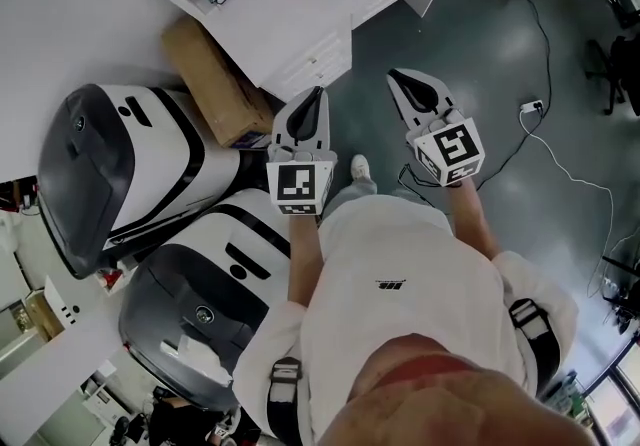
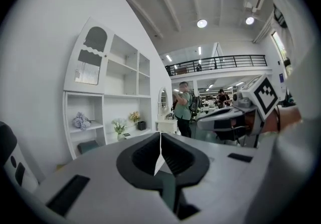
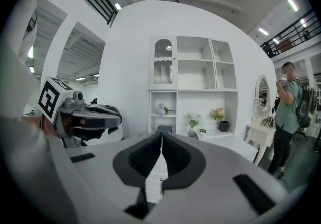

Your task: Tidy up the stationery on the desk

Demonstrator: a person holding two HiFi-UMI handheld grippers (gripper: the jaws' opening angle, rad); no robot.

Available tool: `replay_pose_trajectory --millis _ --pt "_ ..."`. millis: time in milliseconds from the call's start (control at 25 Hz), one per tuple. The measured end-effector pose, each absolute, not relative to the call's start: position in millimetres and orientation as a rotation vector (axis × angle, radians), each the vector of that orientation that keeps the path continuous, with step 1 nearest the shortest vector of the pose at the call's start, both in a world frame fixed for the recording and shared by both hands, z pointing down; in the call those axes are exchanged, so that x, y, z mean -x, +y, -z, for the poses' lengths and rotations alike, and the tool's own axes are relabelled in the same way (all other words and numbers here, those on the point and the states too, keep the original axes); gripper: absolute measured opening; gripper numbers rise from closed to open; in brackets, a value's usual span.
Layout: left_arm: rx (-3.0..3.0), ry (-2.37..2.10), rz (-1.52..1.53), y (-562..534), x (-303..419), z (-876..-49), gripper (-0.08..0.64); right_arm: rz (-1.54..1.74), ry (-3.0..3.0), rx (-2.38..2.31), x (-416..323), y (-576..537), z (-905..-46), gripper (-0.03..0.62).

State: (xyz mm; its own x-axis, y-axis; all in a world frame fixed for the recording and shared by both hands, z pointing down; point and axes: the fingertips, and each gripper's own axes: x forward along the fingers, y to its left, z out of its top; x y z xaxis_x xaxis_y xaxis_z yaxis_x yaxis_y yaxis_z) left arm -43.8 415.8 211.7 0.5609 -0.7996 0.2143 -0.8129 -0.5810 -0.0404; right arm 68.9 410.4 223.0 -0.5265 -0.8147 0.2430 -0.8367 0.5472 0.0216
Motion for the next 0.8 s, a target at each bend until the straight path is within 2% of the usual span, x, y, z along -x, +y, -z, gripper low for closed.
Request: replay_pose_trajectory --millis 800 --pt "-2.746 -1.366 -0.294 319.6 30.6 -220.7 0.0 -0.163 -2.537 -1.423 -78.1 322.2 -234.5 -0.003"
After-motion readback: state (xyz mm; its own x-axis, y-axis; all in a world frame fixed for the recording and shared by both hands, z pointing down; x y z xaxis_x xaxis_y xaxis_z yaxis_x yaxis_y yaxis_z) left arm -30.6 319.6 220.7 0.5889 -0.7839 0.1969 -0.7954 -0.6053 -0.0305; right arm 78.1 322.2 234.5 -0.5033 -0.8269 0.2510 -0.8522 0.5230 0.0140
